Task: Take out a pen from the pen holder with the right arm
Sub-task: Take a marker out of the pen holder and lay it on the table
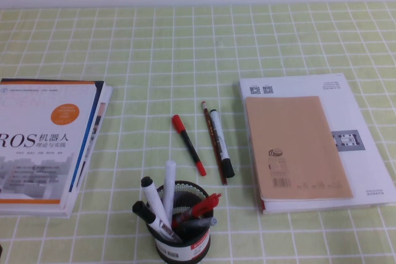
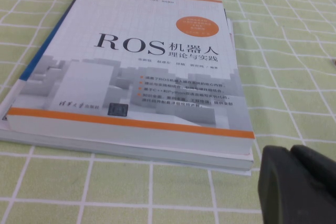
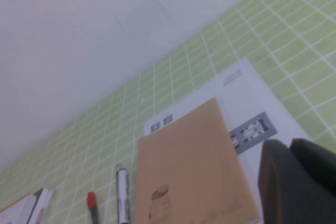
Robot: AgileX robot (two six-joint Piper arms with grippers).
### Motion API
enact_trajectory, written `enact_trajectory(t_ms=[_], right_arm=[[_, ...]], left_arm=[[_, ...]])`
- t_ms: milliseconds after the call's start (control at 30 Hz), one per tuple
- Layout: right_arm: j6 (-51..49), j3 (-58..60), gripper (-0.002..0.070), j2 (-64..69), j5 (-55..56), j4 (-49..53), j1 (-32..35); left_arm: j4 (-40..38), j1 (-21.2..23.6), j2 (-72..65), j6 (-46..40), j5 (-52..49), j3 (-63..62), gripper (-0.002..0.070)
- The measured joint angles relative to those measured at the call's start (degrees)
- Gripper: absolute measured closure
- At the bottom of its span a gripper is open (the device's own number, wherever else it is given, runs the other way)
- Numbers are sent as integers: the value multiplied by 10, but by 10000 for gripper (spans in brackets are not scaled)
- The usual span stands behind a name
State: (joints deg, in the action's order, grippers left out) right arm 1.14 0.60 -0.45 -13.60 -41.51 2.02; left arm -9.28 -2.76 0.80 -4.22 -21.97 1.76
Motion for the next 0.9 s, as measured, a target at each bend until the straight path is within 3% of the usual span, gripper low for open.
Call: enact_trajectory(t_ms=[567, 767, 900], right_arm=[[152, -184, 689, 314, -223, 2, 0], [173, -206, 689, 385, -232, 3, -7], [168, -235, 688, 401, -217, 7, -55]], left_arm=[[0, 0, 0, 0, 0, 0, 683], [0, 0, 0, 0, 0, 0, 683], [0, 0, 0, 0, 0, 0, 683]])
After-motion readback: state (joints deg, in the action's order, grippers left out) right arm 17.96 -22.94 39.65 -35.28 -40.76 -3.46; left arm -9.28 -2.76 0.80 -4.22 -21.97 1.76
